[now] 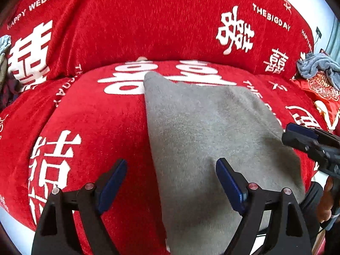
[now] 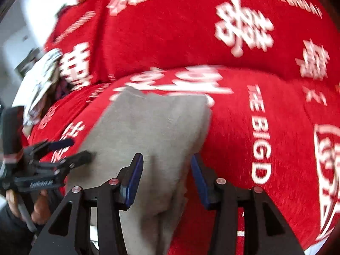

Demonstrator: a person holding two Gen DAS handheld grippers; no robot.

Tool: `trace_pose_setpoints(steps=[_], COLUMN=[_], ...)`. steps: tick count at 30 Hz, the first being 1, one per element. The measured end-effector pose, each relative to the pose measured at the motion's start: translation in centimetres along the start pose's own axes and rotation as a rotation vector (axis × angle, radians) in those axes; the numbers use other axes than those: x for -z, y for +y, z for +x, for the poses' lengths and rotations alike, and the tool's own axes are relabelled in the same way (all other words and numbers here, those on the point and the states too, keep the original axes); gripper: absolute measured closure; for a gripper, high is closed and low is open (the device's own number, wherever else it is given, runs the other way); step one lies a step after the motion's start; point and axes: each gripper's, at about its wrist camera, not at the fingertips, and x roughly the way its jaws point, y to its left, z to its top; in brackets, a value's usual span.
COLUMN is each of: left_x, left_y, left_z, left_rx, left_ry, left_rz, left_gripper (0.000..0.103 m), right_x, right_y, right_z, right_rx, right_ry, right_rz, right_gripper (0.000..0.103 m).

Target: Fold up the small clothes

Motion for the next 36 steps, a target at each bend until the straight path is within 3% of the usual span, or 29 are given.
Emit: trace_pose_setpoints(steps=[5, 8, 10, 12, 17, 22, 27, 32, 34, 36], left_x=[0.3, 0.3, 0.2, 0.3, 1.0, 3.0, 4.4, 5.1, 4.9, 4.5], left_y=[1.0, 1.9, 1.9, 1.9, 1.1, -0.6, -1.4, -1.3, -1.6, -1.8], left_z=[1.6, 2.5, 2.9, 3.0, 0.6, -1.2, -0.1, -0.6, -1.3, -2.0], left_rx=[-0.069, -0.058, -0.067, -0.084, -0.082, -0.099, -0.143, -0.134, -0.136, -0.137], left_ry=[0.037, 0.061, 0.065, 0.066, 0.042, 0.022, 0.052, 0.044, 0.025, 0.001], left_rz=[-0.015, -0.040, -0.039, -0.031, -0.021, 0.043, 0.066, 0.056, 0.059, 0.056], left_gripper=[0.017, 0.016, 0.008, 0.006, 0.007, 0.007, 0.007, 0.007, 0.007, 0.007], right_x=[0.9, 1.0, 1.1, 1.1, 1.5, 4.1, 6.9, 7.5, 7.2, 6.8], right_y=[2.1, 1.0, 0.1, -0.1, 1.7, 3.9, 3.2, 2.1, 2.6, 3.2], right_z=[1.5, 3.3, 4.1, 4.1, 1.9, -0.8, 1.2, 0.7, 0.3, -0.2], right_rx=[-0.034, -0.048, -0.075, -0.086, -0.055, -0.109, -0.075, -0.113, -0.102, -0.077], right_ry=[0.053, 0.094, 0.101, 0.106, 0.091, 0.078, 0.149, 0.116, 0.112, 0.099], right_rz=[-0.120, -0.078, -0.046, -0.031, -0.061, -0.110, -0.064, 0.020, 0.011, -0.010], right_gripper=[0.052, 0.053, 0.053, 0.053, 0.052, 0.052, 0.053, 0.052, 0.051, 0.040])
